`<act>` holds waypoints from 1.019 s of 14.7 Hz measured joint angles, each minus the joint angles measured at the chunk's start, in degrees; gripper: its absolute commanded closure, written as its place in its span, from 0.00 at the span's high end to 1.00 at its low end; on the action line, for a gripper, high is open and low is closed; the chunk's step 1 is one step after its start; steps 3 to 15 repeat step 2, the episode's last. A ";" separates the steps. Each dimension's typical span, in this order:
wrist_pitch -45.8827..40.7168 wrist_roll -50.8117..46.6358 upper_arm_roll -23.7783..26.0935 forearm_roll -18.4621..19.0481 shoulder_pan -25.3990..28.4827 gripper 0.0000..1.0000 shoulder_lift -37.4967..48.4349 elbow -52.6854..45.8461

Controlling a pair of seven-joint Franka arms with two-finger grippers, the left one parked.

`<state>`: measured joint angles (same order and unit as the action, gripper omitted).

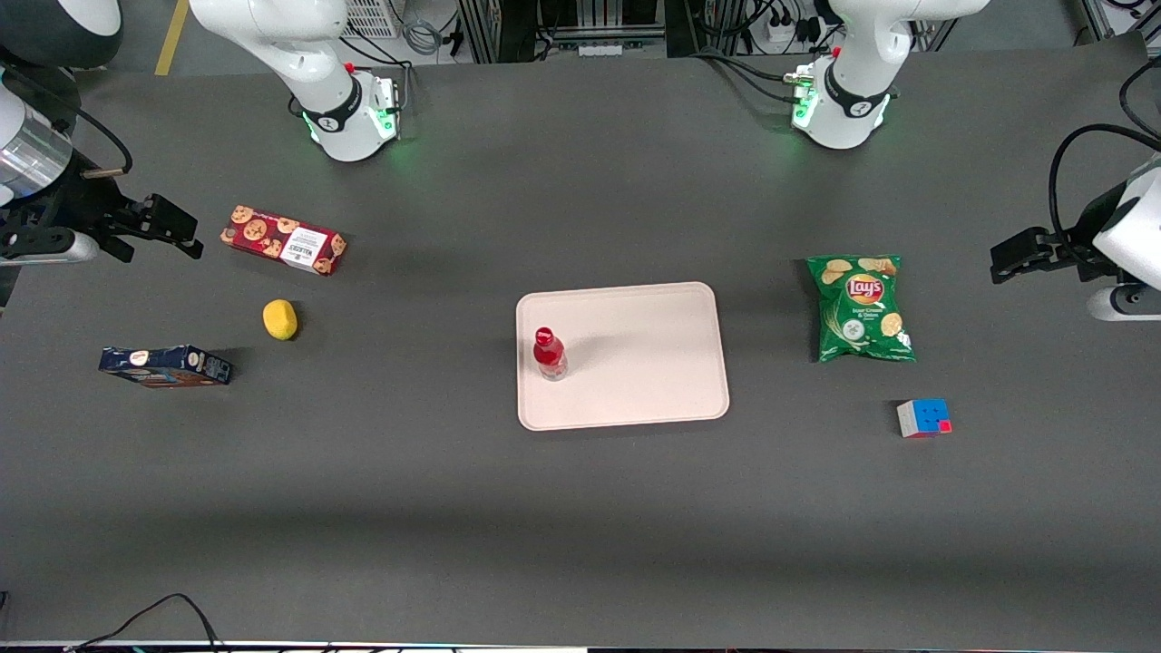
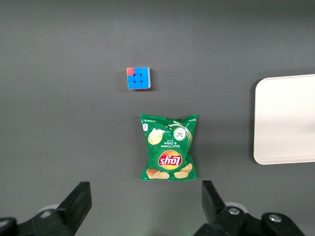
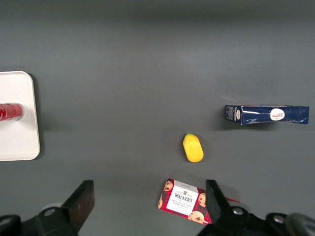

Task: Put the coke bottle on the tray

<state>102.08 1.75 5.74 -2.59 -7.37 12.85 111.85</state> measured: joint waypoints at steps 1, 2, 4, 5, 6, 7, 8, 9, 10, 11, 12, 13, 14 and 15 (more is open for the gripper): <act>-0.37 0.00 0.03 0.00 0.03 1.00 0.00 -0.42; -0.90 0.01 0.03 0.00 0.04 1.00 0.00 -0.85; -0.90 0.01 0.03 0.00 0.04 1.00 0.00 -0.85; -0.90 0.01 0.03 0.00 0.04 1.00 0.00 -0.85; -0.90 0.01 0.03 0.00 0.04 1.00 0.00 -0.85; -0.90 0.01 0.03 0.00 0.04 1.00 0.00 -0.85; -0.90 0.01 0.03 0.00 0.04 1.00 0.00 -0.85; -0.90 0.01 0.03 0.00 0.04 1.00 0.00 -0.85; -0.90 0.01 0.03 0.00 0.04 1.00 0.00 -0.85; -0.90 0.01 0.03 0.00 0.04 1.00 0.00 -0.85; -0.90 0.01 0.03 0.00 0.04 1.00 0.00 -0.85; -0.90 0.01 0.03 0.00 0.04 1.00 0.00 -0.85; -0.90 0.01 0.03 0.00 0.04 1.00 0.00 -0.85; -0.90 0.01 0.03 0.00 0.04 1.00 0.00 -0.85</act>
